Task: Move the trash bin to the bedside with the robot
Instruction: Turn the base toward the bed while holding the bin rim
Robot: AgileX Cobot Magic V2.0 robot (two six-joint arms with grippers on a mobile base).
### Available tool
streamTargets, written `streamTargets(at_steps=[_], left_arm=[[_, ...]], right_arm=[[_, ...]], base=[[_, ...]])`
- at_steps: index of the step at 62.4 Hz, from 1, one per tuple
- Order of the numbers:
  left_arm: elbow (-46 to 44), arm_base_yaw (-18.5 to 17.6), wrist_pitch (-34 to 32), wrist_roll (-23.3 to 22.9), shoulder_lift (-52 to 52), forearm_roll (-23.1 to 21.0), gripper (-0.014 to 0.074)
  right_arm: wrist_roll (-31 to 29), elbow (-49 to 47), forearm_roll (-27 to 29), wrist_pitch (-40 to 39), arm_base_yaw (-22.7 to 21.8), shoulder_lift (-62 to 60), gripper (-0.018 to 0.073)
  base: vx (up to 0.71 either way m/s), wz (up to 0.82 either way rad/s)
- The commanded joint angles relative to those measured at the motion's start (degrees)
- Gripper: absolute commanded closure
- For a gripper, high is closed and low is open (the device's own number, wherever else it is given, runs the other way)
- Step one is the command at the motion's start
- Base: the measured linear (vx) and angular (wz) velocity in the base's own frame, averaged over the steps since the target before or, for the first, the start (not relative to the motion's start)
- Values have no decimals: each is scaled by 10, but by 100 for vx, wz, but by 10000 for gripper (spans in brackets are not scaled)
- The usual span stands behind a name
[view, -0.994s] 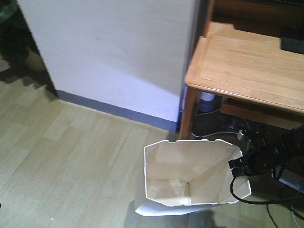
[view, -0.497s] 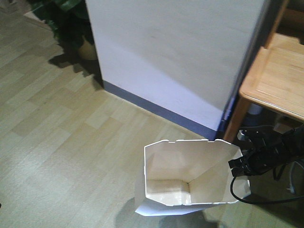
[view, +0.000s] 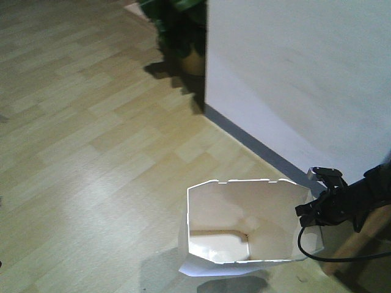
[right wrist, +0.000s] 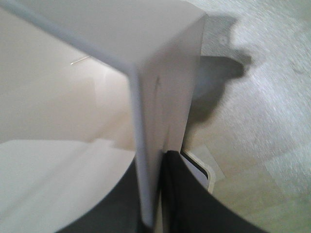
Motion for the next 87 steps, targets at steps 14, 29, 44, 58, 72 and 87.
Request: streamTargets(at_steps=[14, 29, 44, 58, 72, 87], left_arm=[[11, 0, -40, -3, -8, -3, 602], [11, 0, -40, -3, -8, -3, 602], [11, 0, -40, -3, -8, -3, 602], [11, 0, -40, -3, -8, -3, 602], [11, 0, -40, -3, -8, -3, 602], [11, 0, -40, -3, -8, -3, 602]], right_arm=[[-1, -5, 22, 121, -1, -44, 564], [-1, -5, 22, 121, -1, -44, 564], [-1, -5, 22, 121, -1, -44, 564], [-1, -5, 22, 121, -1, -44, 564], [-1, -5, 22, 121, -1, -44, 564], [-1, -5, 22, 121, -1, -44, 564]], base=[[9, 64], [7, 57], [9, 45], [13, 40], [18, 30], [24, 16]])
